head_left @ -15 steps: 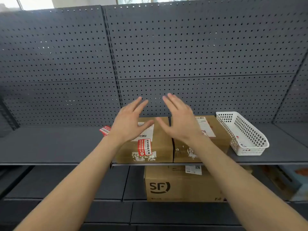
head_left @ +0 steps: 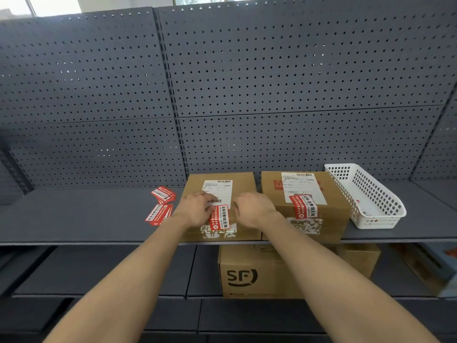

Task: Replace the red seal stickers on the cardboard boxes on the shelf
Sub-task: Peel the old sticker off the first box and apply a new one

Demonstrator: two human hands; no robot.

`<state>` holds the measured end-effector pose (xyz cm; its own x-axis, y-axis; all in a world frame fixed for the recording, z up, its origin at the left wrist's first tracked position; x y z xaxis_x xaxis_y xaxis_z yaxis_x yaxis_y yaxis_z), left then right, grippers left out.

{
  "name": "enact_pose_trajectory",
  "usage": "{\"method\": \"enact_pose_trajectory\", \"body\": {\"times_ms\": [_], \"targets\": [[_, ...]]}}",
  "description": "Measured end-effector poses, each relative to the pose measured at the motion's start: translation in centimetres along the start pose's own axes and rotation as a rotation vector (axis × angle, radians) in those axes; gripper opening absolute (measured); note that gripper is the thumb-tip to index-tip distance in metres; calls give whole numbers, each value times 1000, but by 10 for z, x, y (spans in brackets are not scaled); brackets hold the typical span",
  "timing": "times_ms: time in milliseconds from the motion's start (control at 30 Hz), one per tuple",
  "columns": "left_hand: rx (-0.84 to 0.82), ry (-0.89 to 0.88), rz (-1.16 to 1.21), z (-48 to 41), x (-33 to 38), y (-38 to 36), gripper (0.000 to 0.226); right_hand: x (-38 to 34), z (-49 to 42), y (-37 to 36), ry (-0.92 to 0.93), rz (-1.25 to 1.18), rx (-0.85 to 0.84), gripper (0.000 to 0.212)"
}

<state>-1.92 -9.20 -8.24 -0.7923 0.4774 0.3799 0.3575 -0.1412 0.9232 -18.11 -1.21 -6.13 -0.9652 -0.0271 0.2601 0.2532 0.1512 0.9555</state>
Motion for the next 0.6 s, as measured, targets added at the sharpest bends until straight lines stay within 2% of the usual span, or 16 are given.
{"method": "enact_pose_trajectory", "body": {"times_ms": [200, 333, 500, 600], "targets": [[51, -49, -20, 1, 2, 0, 36, 4, -4, -8, 23, -31, -11, 26], [34, -60, -32, 1, 8, -1, 39, 13, -6, -12, 66, -33, -31, 23], [12, -66, -6, 1, 17, -3, 57, 19, -4, -13, 137, -11, -52, 55], [22, -79, 18, 0, 19, -3, 59, 18, -4, -14, 165, -8, -30, 62]]}}
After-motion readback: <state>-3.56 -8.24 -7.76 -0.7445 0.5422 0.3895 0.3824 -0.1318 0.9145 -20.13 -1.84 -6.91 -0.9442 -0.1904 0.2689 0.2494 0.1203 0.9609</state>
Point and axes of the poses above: each hand's wrist, its own z-axis away from the middle knuckle, its own y-axis out of the back of the hand, x = y × z, the point moved 6 cm from there along -z, towards the middle knuckle, and after that the axes turned 14 degrees about z, right-handed, at the moved point
